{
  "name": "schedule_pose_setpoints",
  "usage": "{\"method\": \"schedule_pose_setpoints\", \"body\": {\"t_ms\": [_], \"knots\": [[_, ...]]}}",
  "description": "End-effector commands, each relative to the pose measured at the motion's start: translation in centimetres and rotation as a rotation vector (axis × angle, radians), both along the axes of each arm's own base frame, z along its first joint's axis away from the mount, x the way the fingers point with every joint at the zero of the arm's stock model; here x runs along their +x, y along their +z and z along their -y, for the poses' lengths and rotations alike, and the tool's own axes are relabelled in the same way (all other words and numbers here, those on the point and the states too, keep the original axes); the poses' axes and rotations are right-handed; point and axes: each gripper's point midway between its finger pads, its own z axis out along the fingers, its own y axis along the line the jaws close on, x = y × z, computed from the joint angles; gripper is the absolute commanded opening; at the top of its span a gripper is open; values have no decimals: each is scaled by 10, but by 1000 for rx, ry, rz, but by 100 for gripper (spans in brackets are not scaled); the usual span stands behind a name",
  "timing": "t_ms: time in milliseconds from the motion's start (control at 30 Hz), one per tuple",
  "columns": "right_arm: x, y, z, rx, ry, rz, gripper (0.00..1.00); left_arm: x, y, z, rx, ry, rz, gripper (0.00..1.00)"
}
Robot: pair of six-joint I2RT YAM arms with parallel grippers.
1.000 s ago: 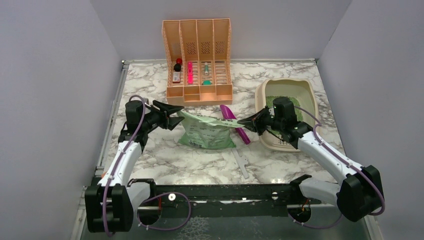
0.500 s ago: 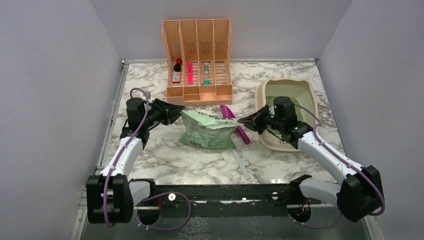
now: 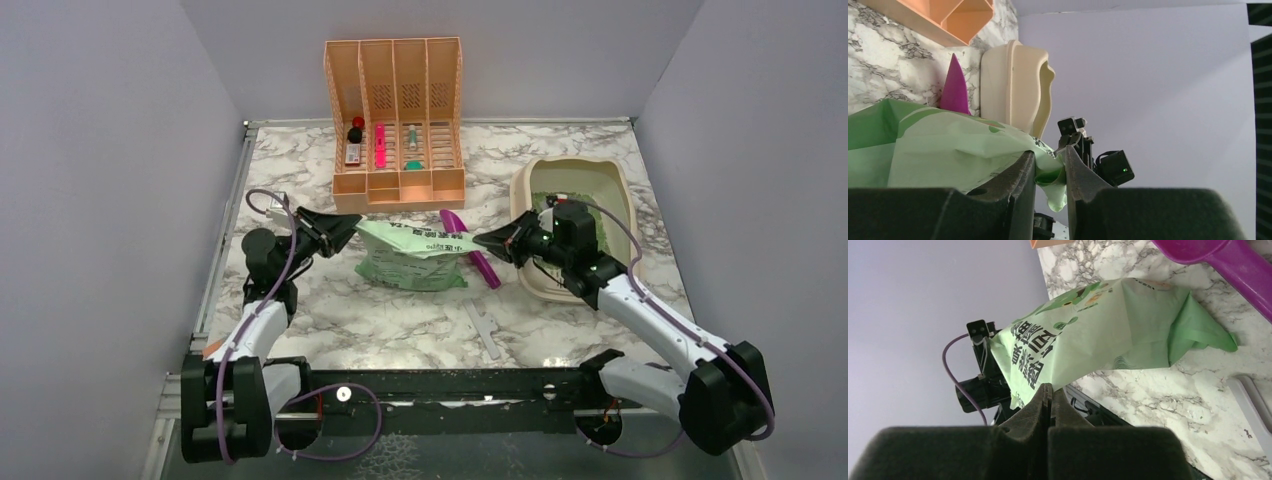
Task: Fill the litter box with clean litter
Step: Close the cat litter bag at the center of the board.
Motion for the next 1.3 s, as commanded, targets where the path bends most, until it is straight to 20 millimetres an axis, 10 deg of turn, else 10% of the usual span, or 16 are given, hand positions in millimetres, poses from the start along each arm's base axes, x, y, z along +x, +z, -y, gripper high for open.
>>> {"method": "schedule_pose_setpoints", "body": {"t_ms": [0,233,333,567,867,1267], "knots": [[17,36,14,-42,-60,290,1,-19,79,-19,-54,84,416,0],[5,9,-7,-67,160,471,1,-33,77,-16,-21,65,582,2],[5,11,-10,-63,168,478,1,-30,63,-12,-61,16,463,50],[1,19,-9,-93,190,523,1,-25,48,-5,-39,-45,303,98],[-5,18,-13,-83,211,525,1,-29,11,-5,-137,-41,22,99],[-13,16,-24,-115,254,535,1,-2,29,-8,-350,-66,-202,99]]}}
